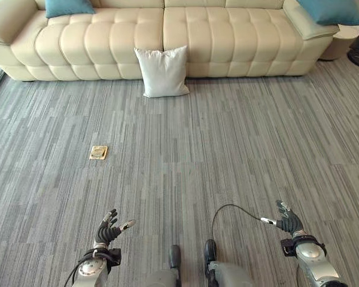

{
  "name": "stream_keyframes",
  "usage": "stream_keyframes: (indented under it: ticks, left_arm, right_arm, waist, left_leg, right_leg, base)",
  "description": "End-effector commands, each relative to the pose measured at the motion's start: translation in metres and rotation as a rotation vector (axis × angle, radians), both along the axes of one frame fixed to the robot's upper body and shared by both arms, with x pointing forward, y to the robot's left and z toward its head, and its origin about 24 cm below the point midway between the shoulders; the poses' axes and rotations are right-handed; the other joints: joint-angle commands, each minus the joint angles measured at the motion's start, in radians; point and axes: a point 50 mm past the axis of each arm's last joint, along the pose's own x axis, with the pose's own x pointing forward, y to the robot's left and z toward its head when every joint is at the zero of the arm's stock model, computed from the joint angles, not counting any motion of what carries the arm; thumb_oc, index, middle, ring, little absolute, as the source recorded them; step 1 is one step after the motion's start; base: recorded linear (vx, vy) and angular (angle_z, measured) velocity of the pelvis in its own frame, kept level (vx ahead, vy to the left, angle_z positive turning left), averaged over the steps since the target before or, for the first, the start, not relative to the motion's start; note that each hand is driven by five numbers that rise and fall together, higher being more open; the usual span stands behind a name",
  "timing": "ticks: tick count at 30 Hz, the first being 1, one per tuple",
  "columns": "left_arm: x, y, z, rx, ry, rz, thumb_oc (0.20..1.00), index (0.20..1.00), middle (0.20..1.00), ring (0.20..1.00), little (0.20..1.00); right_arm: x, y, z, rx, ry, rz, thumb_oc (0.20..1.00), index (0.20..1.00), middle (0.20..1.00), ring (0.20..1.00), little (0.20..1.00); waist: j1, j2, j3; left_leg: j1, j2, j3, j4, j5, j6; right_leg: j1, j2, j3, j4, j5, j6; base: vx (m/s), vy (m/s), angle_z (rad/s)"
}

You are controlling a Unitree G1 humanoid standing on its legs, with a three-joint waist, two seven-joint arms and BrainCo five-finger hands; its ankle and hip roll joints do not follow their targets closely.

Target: Pick up all the scattered cushions and arrange them neatly on the sofa.

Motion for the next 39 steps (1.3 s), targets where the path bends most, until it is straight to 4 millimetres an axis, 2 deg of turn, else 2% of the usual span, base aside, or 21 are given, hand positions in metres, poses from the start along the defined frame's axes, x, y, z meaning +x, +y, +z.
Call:
stream_keyframes:
  ticks: [1, 3, 4, 6, 7, 9, 10, 11, 13, 14, 16, 19, 20, 24, 28, 31, 34, 35, 36, 38, 39]
  left_arm:
    - [0.005, 0.013, 0.015, 0.048, -0.074, 0.007, 1.000, 1.000, 1.000, 1.000, 1.000]
    - [0.007, 0.009, 0.015, 0.046, -0.079, -0.008, 1.000, 1.000, 1.000, 1.000, 1.000]
    - [0.011, 0.004, 0.014, 0.039, -0.081, -0.024, 1.000, 1.000, 1.000, 1.000, 1.000]
    - [0.011, 0.002, 0.014, 0.040, -0.081, -0.028, 1.000, 1.000, 1.000, 1.000, 1.000]
    - [0.012, 0.001, 0.014, 0.043, -0.084, -0.039, 1.000, 1.000, 1.000, 1.000, 1.000]
    - [0.009, -0.002, 0.011, 0.027, -0.070, -0.048, 1.000, 1.000, 1.000, 1.000, 1.000]
    - [0.008, -0.001, 0.011, 0.029, -0.066, -0.051, 1.000, 1.000, 1.000, 1.000, 1.000]
    - [0.008, -0.001, 0.011, 0.029, -0.066, -0.051, 1.000, 1.000, 1.000, 1.000, 1.000]
    - [0.012, -0.004, 0.012, 0.021, -0.071, -0.080, 1.000, 1.000, 1.000, 1.000, 1.000]
    - [0.012, -0.004, 0.012, 0.021, -0.072, -0.080, 1.000, 1.000, 1.000, 1.000, 1.000]
    - [0.016, -0.007, 0.012, -0.001, -0.080, -0.069, 1.000, 1.000, 1.000, 1.000, 1.000]
    - [0.021, -0.011, 0.012, -0.006, -0.083, -0.084, 1.000, 1.000, 1.000, 1.000, 1.000]
    - [0.022, -0.012, 0.013, -0.004, -0.085, -0.094, 1.000, 1.000, 1.000, 1.000, 1.000]
    - [0.027, -0.013, 0.014, 0.023, -0.080, -0.119, 1.000, 1.000, 1.000, 1.000, 1.000]
    - [0.022, -0.010, 0.012, 0.034, -0.062, -0.100, 1.000, 1.000, 1.000, 1.000, 1.000]
    - [0.017, -0.006, 0.010, 0.041, -0.048, -0.092, 1.000, 1.000, 1.000, 1.000, 1.000]
    - [0.018, -0.005, 0.012, 0.056, -0.049, -0.112, 1.000, 1.000, 1.000, 1.000, 1.000]
    - [0.019, -0.003, 0.015, 0.063, -0.053, -0.118, 1.000, 1.000, 1.000, 1.000, 1.000]
    - [0.021, -0.001, 0.017, 0.074, -0.061, -0.122, 1.000, 1.000, 1.000, 1.000, 1.000]
    - [0.024, 0.001, 0.022, 0.092, -0.077, -0.127, 1.000, 1.000, 1.000, 1.000, 1.000]
    - [0.024, 0.001, 0.022, 0.092, -0.077, -0.127, 1.000, 1.000, 1.000, 1.000, 1.000]
  right_arm:
    - [0.007, 0.004, 0.009, 0.015, -0.069, -0.005, 1.000, 1.000, 1.000, 1.000, 1.000]
    - [0.009, 0.002, 0.011, 0.010, -0.075, -0.006, 1.000, 1.000, 1.000, 1.000, 1.000]
    - [0.006, -0.001, 0.009, 0.011, -0.068, -0.025, 1.000, 1.000, 1.000, 1.000, 1.000]
    - [0.003, -0.002, 0.007, 0.008, -0.059, -0.032, 1.000, 1.000, 1.000, 1.000, 1.000]
    - [-0.004, -0.005, 0.004, 0.006, -0.038, -0.042, 1.000, 1.000, 1.000, 1.000, 1.000]
    - [-0.014, -0.008, -0.001, 0.016, -0.017, -0.064, 1.000, 1.000, 1.000, 1.000, 1.000]
    - [-0.016, -0.011, -0.003, 0.015, -0.009, -0.076, 1.000, 1.000, 1.000, 1.000, 1.000]
    - [-0.016, -0.011, -0.003, 0.015, -0.009, -0.076, 1.000, 1.000, 1.000, 1.000, 1.000]
    - [-0.017, -0.020, 0.000, 0.016, -0.021, -0.106, 1.000, 1.000, 1.000, 1.000, 1.000]
    - [-0.017, -0.020, 0.000, 0.016, -0.021, -0.106, 1.000, 1.000, 1.000, 1.000, 1.000]
    - [-0.016, -0.023, 0.000, 0.015, -0.019, -0.127, 1.000, 1.000, 1.000, 1.000, 1.000]
    - [-0.015, -0.025, 0.001, 0.022, -0.027, -0.141, 1.000, 1.000, 1.000, 1.000, 1.000]
    - [-0.016, -0.026, 0.001, 0.021, -0.027, -0.145, 1.000, 1.000, 1.000, 1.000, 1.000]
    - [-0.019, -0.024, -0.004, 0.019, -0.006, -0.152, 1.000, 1.000, 1.000, 1.000, 1.000]
    - [-0.023, -0.022, -0.007, 0.003, 0.018, -0.142, 1.000, 1.000, 1.000, 1.000, 1.000]
    - [-0.025, -0.018, -0.010, 0.007, 0.031, -0.131, 1.000, 1.000, 1.000, 1.000, 1.000]
    - [-0.026, -0.011, -0.014, 0.026, 0.044, -0.111, 1.000, 1.000, 1.000, 1.000, 1.000]
    - [-0.025, -0.004, -0.015, 0.042, 0.043, -0.096, 1.000, 1.000, 1.000, 1.000, 1.000]
    - [-0.021, 0.002, -0.015, 0.051, 0.039, -0.074, 1.000, 1.000, 1.000, 1.000, 1.000]
    - [-0.010, 0.013, -0.011, 0.064, 0.011, -0.037, 1.000, 1.000, 1.000, 1.000, 1.000]
    - [-0.010, 0.013, -0.011, 0.064, 0.011, -0.037, 1.000, 1.000, 1.000, 1.000, 1.000]
  waist:
    - [0.005, -0.022, 0.000]
    - [-0.011, -0.020, 0.005]
    - [-0.040, -0.029, 0.001]
    - [-0.050, -0.025, 0.001]
    - [-0.061, -0.026, -0.008]
    - [-0.069, -0.021, -0.025]
    - [-0.070, -0.016, -0.031]
    - [-0.073, -0.015, -0.032]
    - [-0.077, -0.019, -0.026]
    - [-0.077, -0.018, -0.026]
    - [-0.077, -0.028, -0.022]
    - [-0.065, -0.044, -0.015]
    - [-0.063, -0.046, -0.013]
    - [-0.038, -0.033, -0.013]
    - [-0.007, -0.037, -0.022]
    - [0.010, -0.035, -0.044]
    - [0.015, -0.060, -0.061]
    - [0.019, -0.073, -0.067]
    - [0.023, -0.085, -0.063]
    - [0.026, -0.093, -0.046]
    - [0.026, -0.093, -0.046]
  left_leg:
    - [0.046, -0.014, -0.081, 0.132, -0.202, -0.031]
    - [0.096, -0.018, -0.092, 0.102, -0.219, -0.036]
    - [0.162, -0.026, -0.121, 0.083, -0.250, -0.044]
    - [0.187, -0.022, -0.136, 0.076, -0.262, -0.049]
    - [0.214, -0.011, -0.152, 0.081, -0.277, -0.069]
    - [0.210, 0.017, -0.155, 0.125, -0.234, -0.110]
    - [0.196, 0.035, -0.142, 0.170, -0.188, -0.140]
    - [0.194, 0.037, -0.145, 0.172, -0.190, -0.141]
    - [0.073, 0.077, -0.086, 0.408, -0.055, -0.184]
    - [0.071, 0.078, -0.087, 0.412, -0.056, -0.184]
    - [0.008, 0.108, -0.021, 0.465, -0.056, -0.166]
    - [-0.079, 0.107, 0.046, 0.393, -0.125, -0.135]
    - [-0.109, 0.108, 0.059, 0.354, -0.128, -0.135]
    - [-0.212, 0.148, 0.107, 0.166, 0.031, -0.172]
    - [-0.281, 0.165, 0.071, 0.045, 0.085, -0.191]
    - [-0.274, 0.180, 0.070, 0.058, 0.126, -0.194]
    - [-0.292, 0.144, 0.061, 0.183, 0.092, -0.174]
    - [-0.283, 0.133, 0.070, 0.205, 0.065, -0.161]
    - [-0.275, 0.122, 0.081, 0.221, 0.036, -0.146]
    - [-0.243, 0.107, 0.099, 0.234, -0.016, -0.111]
    - [-0.243, 0.107, 0.099, 0.234, -0.016, -0.111]
  right_leg:
    - [0.026, -0.074, 0.012, 0.042, -0.026, 0.064]
    - [-0.006, -0.067, -0.020, -0.048, -0.020, 0.058]
    - [-0.036, -0.037, -0.017, -0.206, 0.013, 0.069]
    - [-0.041, -0.026, -0.014, -0.240, 0.031, 0.070]
    - [-0.034, -0.033, -0.012, -0.254, 0.034, 0.072]
    - [-0.003, -0.025, -0.014, -0.246, 0.040, 0.042]
    - [0.014, -0.021, -0.028, -0.246, 0.035, 0.033]
    - [0.015, -0.021, -0.030, -0.247, 0.035, 0.032]
    - [0.090, -0.016, -0.060, -0.261, -0.018, -0.017]
    - [0.090, -0.015, -0.061, -0.261, -0.018, -0.017]
    - [0.124, -0.029, -0.071, -0.265, -0.049, -0.030]
    - [0.177, -0.044, -0.077, -0.274, -0.081, -0.025]
    - [0.194, -0.049, -0.081, -0.279, -0.091, -0.021]
    - [0.298, -0.022, -0.097, -0.314, -0.134, -0.018]
    - [0.393, -0.021, -0.063, -0.317, -0.183, -0.007]
    - [0.476, -0.043, -0.019, -0.308, -0.217, 0.011]
    - [0.483, -0.099, 0.001, -0.264, -0.191, 0.035]
    - [0.463, -0.120, 0.008, -0.216, -0.157, 0.048]
    - [0.432, -0.143, 0.014, -0.150, -0.090, 0.059]
    - [0.357, -0.177, 0.023, -0.014, 0.012, 0.067]
    - [0.357, -0.177, 0.023, -0.014, 0.012, 0.067]
  base:
    - [0.20, 0.007, 0.12]
    - [0.44, -0.069, -0.10]
    - [0.47, -0.118, -0.07]
    - [0.44, -0.152, 0.39]
    - [0.52, -0.266, 0.46]
    - [0.43, -0.272, 0.78]
    - [0.22, -0.161, 1.11]
    - [0.27, -0.235, 0.71]
    - [0.29, -0.263, 0.35]
    - [0.20, -0.169, 0.20]
    - [0.17, -0.101, -0.06]
    - [0.25, -0.064, 0.26]
    - [0.25, -0.015, 0.26]
    - [0.34, 0.018, 0.14]
    - [0.46, 0.144, -0.10]
    - [0.58, 0.310, -0.50]
    - [0.42, 0.286, -0.40]
    - [0.36, 0.304, -0.15]
    - [0.28, 0.282, -0.19]
    - [0.19, 0.240, -0.29]
    - [0.23, 0.270, -0.18]
